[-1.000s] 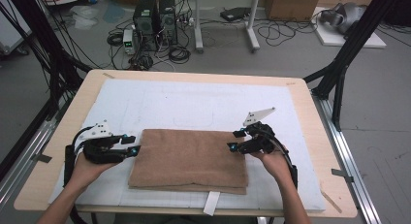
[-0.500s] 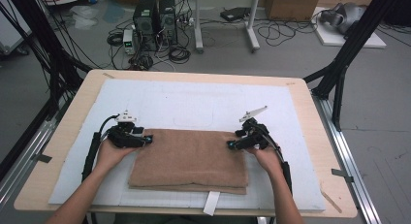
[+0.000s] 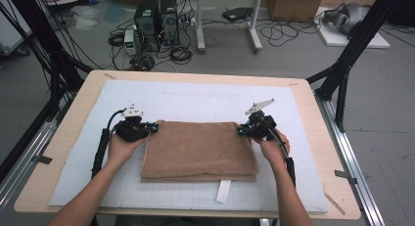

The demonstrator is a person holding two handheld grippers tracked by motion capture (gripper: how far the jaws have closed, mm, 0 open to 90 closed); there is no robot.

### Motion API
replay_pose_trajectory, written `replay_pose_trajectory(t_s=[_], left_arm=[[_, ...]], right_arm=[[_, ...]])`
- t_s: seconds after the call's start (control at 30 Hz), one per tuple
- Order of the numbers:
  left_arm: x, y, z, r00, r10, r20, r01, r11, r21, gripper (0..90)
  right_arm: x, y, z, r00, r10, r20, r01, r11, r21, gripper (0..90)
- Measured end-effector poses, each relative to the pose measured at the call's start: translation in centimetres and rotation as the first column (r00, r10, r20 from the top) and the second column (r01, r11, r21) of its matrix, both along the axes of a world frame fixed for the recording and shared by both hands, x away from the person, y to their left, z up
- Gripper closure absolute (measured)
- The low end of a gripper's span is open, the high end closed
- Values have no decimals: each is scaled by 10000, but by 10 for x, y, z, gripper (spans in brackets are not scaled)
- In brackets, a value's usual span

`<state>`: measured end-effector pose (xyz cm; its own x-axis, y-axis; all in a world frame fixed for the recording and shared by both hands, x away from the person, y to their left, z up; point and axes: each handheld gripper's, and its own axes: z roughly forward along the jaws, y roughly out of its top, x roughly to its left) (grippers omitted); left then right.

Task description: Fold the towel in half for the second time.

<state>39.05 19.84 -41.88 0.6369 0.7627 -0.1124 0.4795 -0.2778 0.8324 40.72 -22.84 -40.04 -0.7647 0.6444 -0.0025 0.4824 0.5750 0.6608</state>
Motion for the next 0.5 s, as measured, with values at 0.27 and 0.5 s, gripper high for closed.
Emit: replay_pose_trajectory(t_s=[0.27, 0.5], left_arm=[[55, -1, 22, 9879, 1494, 403, -1511, 9877, 408, 835], [49, 16, 18, 9884, 1516, -70, -1512, 9877, 400, 567]], right_arm=[[44, 3, 15, 9963, -812, 280, 802, 9961, 381, 713], [34, 0, 15, 9960, -844, 277, 839, 9963, 192, 497]])
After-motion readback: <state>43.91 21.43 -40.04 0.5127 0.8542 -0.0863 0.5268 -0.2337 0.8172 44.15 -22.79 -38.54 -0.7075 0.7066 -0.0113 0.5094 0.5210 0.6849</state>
